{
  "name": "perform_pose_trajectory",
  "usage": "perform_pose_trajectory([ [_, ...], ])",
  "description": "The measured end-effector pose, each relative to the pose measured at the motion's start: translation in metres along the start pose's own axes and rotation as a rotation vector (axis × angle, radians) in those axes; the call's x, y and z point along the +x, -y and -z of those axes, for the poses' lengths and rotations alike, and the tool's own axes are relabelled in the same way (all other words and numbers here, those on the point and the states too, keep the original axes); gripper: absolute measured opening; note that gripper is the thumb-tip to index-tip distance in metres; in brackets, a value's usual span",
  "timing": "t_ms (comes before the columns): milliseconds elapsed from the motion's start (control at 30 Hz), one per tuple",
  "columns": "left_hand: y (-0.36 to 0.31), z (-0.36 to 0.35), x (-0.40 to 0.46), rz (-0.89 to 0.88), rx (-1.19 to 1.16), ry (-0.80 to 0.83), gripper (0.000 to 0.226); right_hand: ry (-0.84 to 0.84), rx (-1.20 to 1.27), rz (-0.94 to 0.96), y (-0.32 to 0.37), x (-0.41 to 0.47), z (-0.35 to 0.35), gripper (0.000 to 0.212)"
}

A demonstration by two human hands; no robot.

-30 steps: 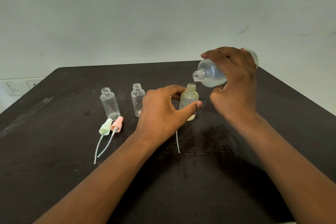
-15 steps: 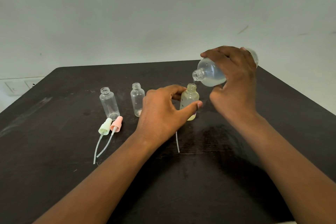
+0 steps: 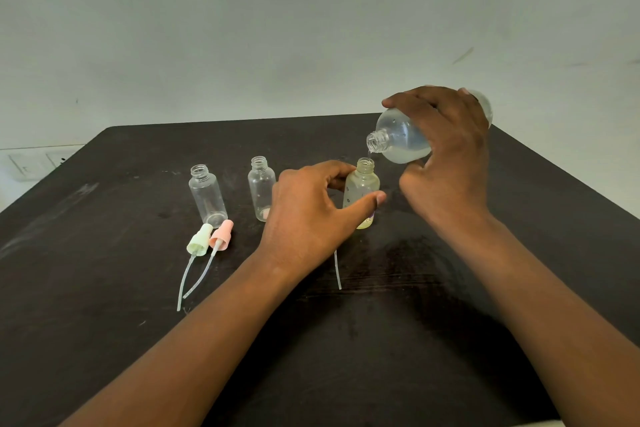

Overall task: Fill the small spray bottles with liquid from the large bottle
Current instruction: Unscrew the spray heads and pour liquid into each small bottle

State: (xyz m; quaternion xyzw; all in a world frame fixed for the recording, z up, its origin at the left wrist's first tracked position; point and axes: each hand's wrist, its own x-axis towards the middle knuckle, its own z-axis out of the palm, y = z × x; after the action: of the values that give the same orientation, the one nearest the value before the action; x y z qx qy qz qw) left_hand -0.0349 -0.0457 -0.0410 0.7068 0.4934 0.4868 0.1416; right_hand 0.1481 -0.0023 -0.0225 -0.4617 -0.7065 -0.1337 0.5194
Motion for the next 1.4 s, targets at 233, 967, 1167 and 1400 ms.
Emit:
perform_pose_trajectory([
  [233, -0.0002, -0.0004, -0.0001, 0.003, -0.011, -0.002, 0.031, 0.018, -0.009, -0.01, 0.0014, 0.0008, 0.001, 0.078],
  [967, -0.0006, -0.0004, 0.0004, -0.001, 0.003, -0.008, 0.033, 0.025, -0.002, -0.017, 0.0015, 0.0003, 0.0004, 0.077],
  [1167, 0.0005, -0.0015, 0.0004, -0.004, -0.002, -0.002, 0.033, 0.02, -0.007, -0.016, 0.002, -0.0001, 0.0002, 0.076],
  [1400, 0.0013, -0.0018, 0.0015, -0.003, 0.0, -0.006, 0.033, 0.018, -0.001, -0.016, 0.0012, 0.0005, 0.0002, 0.077],
])
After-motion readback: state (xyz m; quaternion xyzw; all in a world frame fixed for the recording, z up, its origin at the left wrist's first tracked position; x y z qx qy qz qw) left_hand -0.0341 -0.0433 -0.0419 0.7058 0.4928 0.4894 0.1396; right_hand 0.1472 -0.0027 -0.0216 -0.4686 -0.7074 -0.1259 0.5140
